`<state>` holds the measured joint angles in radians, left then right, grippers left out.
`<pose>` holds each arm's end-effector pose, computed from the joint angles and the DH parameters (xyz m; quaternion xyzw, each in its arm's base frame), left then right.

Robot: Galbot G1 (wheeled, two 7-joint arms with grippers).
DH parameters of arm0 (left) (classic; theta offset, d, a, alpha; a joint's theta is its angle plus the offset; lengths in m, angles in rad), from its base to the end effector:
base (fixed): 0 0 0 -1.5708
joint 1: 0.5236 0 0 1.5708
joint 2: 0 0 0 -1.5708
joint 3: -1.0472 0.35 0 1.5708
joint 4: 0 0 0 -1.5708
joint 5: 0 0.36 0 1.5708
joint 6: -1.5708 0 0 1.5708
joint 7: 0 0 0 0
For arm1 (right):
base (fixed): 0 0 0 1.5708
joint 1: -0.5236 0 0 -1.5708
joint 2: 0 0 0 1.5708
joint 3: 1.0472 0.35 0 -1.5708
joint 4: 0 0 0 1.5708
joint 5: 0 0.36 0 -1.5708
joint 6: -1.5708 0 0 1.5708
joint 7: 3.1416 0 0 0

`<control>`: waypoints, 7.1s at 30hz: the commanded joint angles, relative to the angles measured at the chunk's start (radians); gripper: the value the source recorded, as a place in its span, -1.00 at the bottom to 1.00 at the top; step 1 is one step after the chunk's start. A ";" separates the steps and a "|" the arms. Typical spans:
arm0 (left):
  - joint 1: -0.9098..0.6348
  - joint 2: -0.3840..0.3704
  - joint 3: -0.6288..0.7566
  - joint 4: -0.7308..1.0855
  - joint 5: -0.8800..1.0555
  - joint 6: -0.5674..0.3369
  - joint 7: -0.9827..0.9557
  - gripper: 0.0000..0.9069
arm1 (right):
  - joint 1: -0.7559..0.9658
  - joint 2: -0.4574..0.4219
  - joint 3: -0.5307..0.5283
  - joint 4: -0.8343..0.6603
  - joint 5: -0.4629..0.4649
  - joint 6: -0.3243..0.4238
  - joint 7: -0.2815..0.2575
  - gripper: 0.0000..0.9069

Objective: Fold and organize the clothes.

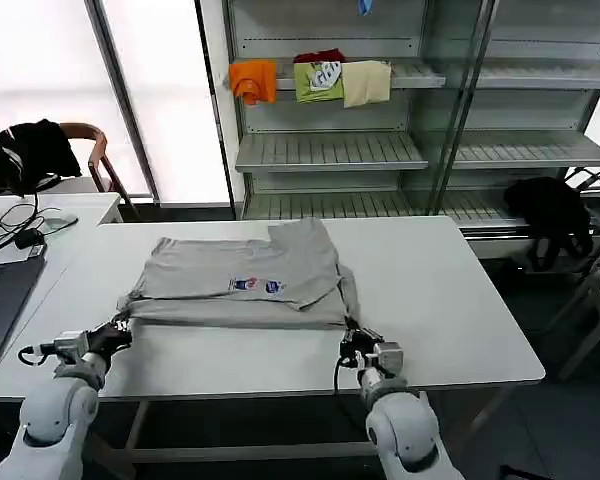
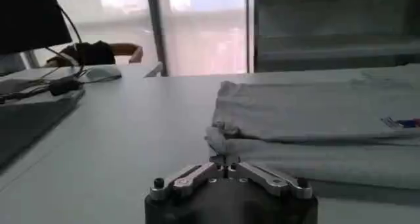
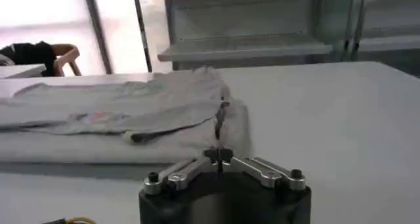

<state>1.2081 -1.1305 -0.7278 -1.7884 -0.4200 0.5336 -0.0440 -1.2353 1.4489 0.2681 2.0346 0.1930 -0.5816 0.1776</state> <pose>0.3052 0.1805 -0.2683 0.0716 -0.9762 -0.0165 0.2041 0.2691 0.0578 -0.2522 0.0809 -0.9814 -0.0161 0.1732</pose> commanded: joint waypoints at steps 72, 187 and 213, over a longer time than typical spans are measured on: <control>-0.568 0.105 0.202 0.566 0.118 0.042 0.248 1.00 | 0.859 0.209 0.055 -1.016 -0.084 0.117 -0.091 1.00; -0.186 0.073 0.018 0.194 -0.084 -0.052 0.273 -0.98 | 0.418 0.102 -0.094 -0.374 0.037 0.019 -0.216 -1.00; -0.012 0.102 -0.090 0.122 -0.222 -0.067 0.334 -0.98 | 0.131 0.059 0.032 -0.190 0.051 0.015 -0.207 -1.00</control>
<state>1.1576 -1.0301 -0.8025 -1.6483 -0.6181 0.4670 0.2814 -1.0517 1.5199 0.2852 1.8065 0.2400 -0.5627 -0.0321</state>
